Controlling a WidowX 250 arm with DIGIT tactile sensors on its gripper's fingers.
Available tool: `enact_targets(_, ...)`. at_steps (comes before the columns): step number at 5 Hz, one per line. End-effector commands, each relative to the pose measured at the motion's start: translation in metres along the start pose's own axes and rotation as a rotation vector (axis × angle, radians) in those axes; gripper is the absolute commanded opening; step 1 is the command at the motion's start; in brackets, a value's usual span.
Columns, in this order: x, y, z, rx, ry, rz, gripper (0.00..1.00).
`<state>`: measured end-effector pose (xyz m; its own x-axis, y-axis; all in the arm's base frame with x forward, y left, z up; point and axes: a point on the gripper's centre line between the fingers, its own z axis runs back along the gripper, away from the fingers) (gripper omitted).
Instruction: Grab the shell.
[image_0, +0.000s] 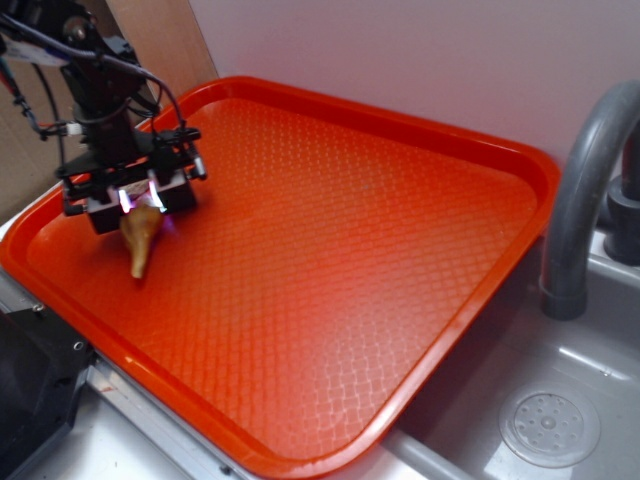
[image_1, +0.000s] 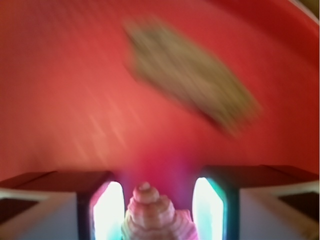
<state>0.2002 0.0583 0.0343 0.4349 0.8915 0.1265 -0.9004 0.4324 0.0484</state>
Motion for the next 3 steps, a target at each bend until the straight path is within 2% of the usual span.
enact_targets(1,0.029,-0.026,0.099,-0.161,0.030,-0.011,0.00)
enact_targets(2,0.022,-0.045,0.136,-0.218,0.034,-0.257,0.00)
enact_targets(3,-0.005,-0.050,0.166,-0.310,-0.015,-0.445,0.00)
